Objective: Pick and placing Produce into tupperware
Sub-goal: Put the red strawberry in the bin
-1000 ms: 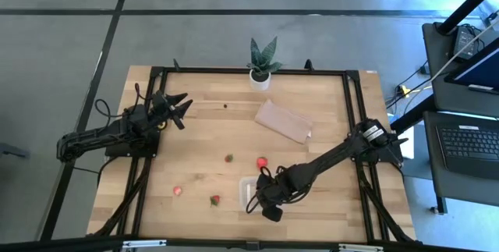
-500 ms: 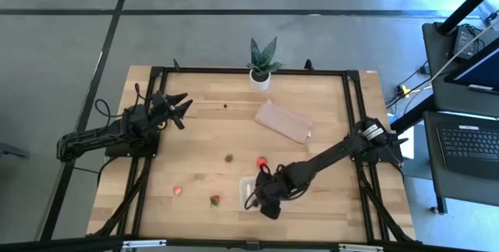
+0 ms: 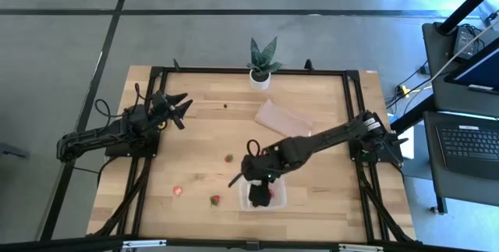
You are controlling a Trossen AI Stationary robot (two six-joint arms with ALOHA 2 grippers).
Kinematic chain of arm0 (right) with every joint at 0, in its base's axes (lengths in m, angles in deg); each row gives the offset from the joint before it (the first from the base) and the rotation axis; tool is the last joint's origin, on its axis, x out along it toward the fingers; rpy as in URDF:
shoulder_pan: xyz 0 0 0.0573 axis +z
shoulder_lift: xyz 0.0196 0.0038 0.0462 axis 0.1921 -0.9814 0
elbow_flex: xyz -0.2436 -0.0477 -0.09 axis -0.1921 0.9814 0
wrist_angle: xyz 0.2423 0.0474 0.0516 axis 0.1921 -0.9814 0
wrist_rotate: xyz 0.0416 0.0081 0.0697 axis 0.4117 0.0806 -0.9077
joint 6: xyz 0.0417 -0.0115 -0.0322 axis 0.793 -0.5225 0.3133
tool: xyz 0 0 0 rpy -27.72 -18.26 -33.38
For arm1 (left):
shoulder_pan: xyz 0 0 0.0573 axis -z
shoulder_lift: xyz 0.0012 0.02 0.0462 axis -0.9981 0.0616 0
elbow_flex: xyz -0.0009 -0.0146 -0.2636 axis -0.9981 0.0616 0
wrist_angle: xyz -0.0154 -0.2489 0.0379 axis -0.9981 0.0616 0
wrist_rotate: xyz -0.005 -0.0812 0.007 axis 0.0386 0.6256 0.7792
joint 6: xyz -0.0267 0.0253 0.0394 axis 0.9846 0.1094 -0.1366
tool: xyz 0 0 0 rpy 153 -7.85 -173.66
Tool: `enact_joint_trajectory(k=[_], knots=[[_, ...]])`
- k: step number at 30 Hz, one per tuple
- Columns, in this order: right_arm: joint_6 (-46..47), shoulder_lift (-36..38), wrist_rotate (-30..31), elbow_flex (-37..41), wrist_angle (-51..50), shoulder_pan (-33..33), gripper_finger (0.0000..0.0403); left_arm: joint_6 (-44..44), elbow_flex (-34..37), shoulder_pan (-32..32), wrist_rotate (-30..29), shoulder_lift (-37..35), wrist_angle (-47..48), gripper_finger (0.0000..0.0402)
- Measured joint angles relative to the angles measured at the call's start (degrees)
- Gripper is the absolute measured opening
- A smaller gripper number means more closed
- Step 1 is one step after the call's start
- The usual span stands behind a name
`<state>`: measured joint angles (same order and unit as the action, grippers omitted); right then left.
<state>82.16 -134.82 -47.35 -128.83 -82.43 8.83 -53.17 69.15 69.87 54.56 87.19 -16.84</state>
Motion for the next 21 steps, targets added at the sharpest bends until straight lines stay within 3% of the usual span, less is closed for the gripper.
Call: enact_joint_trajectory(k=[4, 7, 11, 18, 21], knots=[[0.6, 0.0, 10.6, -3.8, -5.9, -1.6, 0.0312, 0.0, 0.0, 0.0, 0.0, 0.0, 0.0, 0.0179], [8.3, 0.0, 19.0, -4.6, -9.9, -3.7, 0.0312, 0.0, 0.0, 0.0, 0.0, 0.0, 0.0, 0.0179], [19.1, 0.0, 18.6, -4.3, -12.5, -5.8, 0.0312, 0.1, 0.0, 0.0, 0.0, 0.0, 0.0, 0.0179], [19.2, -2.1, 19.3, -4.3, -14.4, -7.2, 0.0312, 0.1, 0.0, 0.0, 0.0, 0.0, 0.0, 0.0179], [14.8, -4.1, 19.2, -4.3, -14.3, -7.0, 0.0312, 0.1, 0.0, 0.0, 0.0, 0.0, 0.0, 0.0179]])
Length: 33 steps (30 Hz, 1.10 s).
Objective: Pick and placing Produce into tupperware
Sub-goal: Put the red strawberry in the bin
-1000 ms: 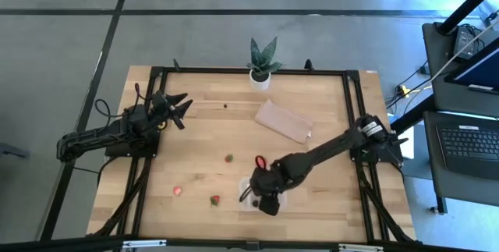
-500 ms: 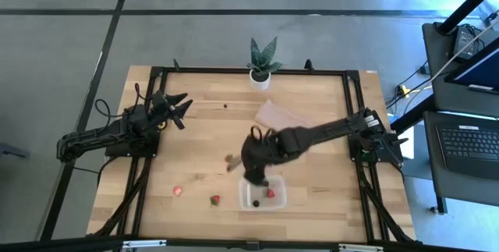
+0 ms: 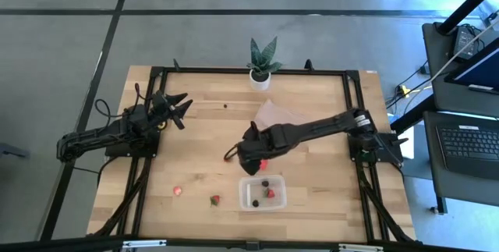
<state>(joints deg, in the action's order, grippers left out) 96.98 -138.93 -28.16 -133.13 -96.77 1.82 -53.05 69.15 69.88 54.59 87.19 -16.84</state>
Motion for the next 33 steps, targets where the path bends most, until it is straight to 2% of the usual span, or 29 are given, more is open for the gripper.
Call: enact_joint_trajectory(k=[7, 12, 19, 24, 33], knots=[[-3.0, -4.8, -2.2, 0.1, -1.9, 0.0, 0.0312, 0.0, 0.0, 0.0, 0.0, 0.0, 0.0, 0.0179], [-4.3, -5.1, -2.7, 0.1, -2.1, 0.1, 0.0312, 0.0, 0.0, 0.0, 0.0, 0.0, 0.0, 0.0179], [-5.8, -5.0, 5.2, 0.1, -6.6, 0.1, 0.0312, 0.0, 0.0, 0.0, 0.0, 0.0, 0.0, 0.0179], [-1.4, -5.0, 4.3, 0.1, -8.7, 0.1, 0.0312, 0.0, 0.0, 0.0, 0.0, 0.0, 0.0, 0.0179], [-3.1, -5.0, 3.8, 0.1, -9.0, 0.1, 0.0312, 1.4, 0.0, 0.0, 0.0, 0.0, 0.0, 0.0179]])
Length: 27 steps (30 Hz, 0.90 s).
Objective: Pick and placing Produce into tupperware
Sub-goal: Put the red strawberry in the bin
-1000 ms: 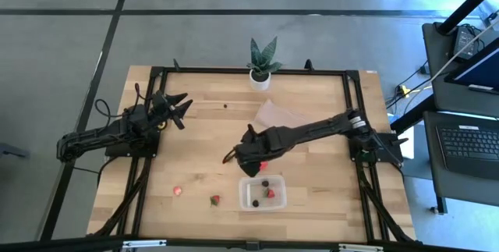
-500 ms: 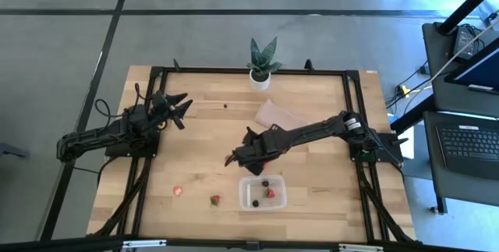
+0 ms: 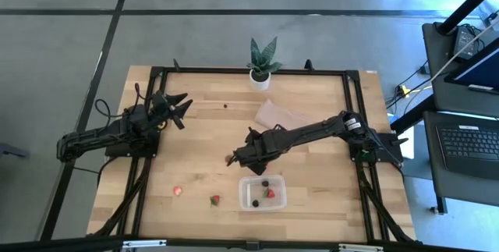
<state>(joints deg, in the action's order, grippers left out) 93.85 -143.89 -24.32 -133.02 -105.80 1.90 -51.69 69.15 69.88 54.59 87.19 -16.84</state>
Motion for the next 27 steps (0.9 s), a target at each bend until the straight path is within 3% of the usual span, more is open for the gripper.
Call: enact_joint_trajectory(k=[7, 11, 20, 27], knots=[[2.7, 4.1, 7.6, 0.9, -6.4, -0.5, 0.0312, 2.9, 0.0, 0.0, 0.0, 0.0, 0.1, 0.0179], [3.6, 10.7, 8.1, 8.0, 0.7, -0.9, 0.0312, 2.7, 0.0, 0.0, 0.0, 0.0, 0.1, 0.0179], [6.7, 22.9, -6.7, 28.7, 28.6, -1.1, 0.0312, 2.5, 0.0, 0.0, 0.0, 0.0, 0.1, 0.0179], [10.0, 23.2, -7.4, 33.1, 34.6, -0.3, 0.0312, 2.5, 0.0, 0.0, 0.0, 0.0, 0.1, 0.0179]])
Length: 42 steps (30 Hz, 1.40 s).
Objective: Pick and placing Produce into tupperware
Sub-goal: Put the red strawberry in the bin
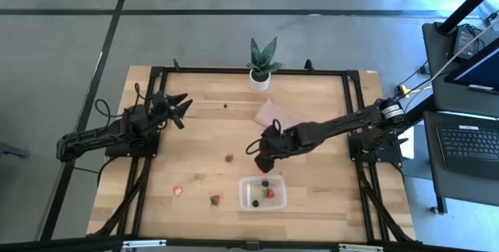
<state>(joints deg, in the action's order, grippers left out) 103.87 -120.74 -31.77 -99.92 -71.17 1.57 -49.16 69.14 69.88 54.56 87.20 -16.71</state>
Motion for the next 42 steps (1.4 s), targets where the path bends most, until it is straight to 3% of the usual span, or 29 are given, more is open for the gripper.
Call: enact_joint_trajectory(k=[9, 22, 42], knots=[[1.1, -0.2, 0.0, 0.4, 3.4, 0.3, 0.0312, 0.0, 0.0, 0.0, 0.0, 0.0, 0.0, 0.0179], [0.6, -9.0, -1.1, 0.4, 5.1, 1.1, 0.0312, 0.0, 0.0, 0.0, 0.0, 0.0, 0.0, 0.0179], [-0.3, -14.7, -1.1, 0.3, 9.9, 1.8, 0.0312, 0.0, 0.0, 0.0, 0.0, 0.0, 0.0, 0.0179]])
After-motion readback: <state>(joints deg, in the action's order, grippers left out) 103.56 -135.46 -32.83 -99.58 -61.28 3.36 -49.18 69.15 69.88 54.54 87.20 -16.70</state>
